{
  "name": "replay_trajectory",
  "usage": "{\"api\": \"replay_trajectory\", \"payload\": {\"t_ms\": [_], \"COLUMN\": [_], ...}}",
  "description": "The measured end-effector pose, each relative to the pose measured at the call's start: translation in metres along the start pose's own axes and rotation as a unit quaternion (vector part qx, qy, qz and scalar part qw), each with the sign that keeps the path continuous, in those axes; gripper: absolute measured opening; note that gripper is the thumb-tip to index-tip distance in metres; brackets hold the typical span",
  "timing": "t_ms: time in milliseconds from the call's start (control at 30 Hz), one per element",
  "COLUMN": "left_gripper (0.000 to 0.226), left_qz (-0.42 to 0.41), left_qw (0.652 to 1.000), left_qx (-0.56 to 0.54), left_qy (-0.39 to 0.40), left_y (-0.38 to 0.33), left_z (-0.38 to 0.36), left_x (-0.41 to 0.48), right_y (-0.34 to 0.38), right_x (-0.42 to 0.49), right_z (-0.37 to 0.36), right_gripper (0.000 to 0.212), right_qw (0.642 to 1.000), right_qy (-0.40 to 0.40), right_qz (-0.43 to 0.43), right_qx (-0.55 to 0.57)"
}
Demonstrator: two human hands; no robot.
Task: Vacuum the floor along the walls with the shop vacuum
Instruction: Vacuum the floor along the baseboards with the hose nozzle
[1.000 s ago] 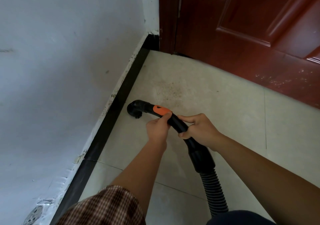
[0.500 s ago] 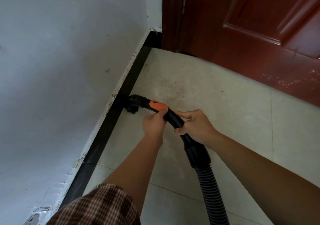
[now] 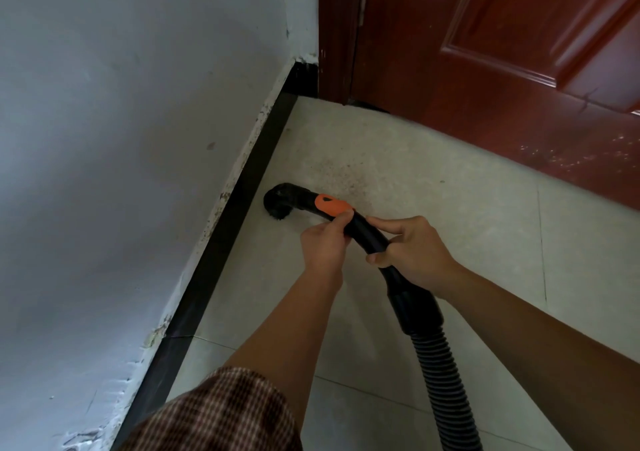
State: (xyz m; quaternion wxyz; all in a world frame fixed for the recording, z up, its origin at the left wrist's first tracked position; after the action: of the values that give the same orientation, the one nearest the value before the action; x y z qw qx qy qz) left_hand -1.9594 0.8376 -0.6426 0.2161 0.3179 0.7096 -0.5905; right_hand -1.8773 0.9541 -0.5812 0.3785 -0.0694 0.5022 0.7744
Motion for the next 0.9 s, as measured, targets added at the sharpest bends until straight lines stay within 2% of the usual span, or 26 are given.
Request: {"api": "replay_trajectory", "payload": {"t_ms": [300,600,900], "left_gripper": [0.011,0.018,0.016], "left_qz": [0.039,0.046,0.058], "left_qw": [0.999,0.998,0.996], "left_qx": [-0.005,0.004,0.017], "left_qy": [0.036,0.033,0.066], "left_y": [0.021,0.043,0.056], "left_z": [-0.031,-0.039,-0.066], "left_x": [-0.018,-0.034,-0.045], "right_y": [-0.017,-0.036,-0.052], "right_x": [-0.017,-0.033,-0.046], "right_z": [0.033,0.048,0.073], "right_gripper": [0.065,0.065,0.065], "right_qw": [0.999,0.999,0.998], "right_qy": [-0.017,-0.012,-0.041], "right_qz": [-0.027,-0.033,-0.051], "right_qx": [-0.004,0.003,0.008]}}
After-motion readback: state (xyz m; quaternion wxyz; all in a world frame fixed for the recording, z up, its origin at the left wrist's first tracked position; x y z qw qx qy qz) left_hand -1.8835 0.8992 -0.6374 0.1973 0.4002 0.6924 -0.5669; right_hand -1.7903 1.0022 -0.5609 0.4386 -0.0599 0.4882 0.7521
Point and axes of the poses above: each hand's wrist, its own x-axis towards the middle knuckle, its own z-axis out of the back of the hand, y = z × x, the point moved 8 cm from there along x, towards the middle knuckle, and after that the axes turned 2 degrees about -y, right-handed, at the moved point
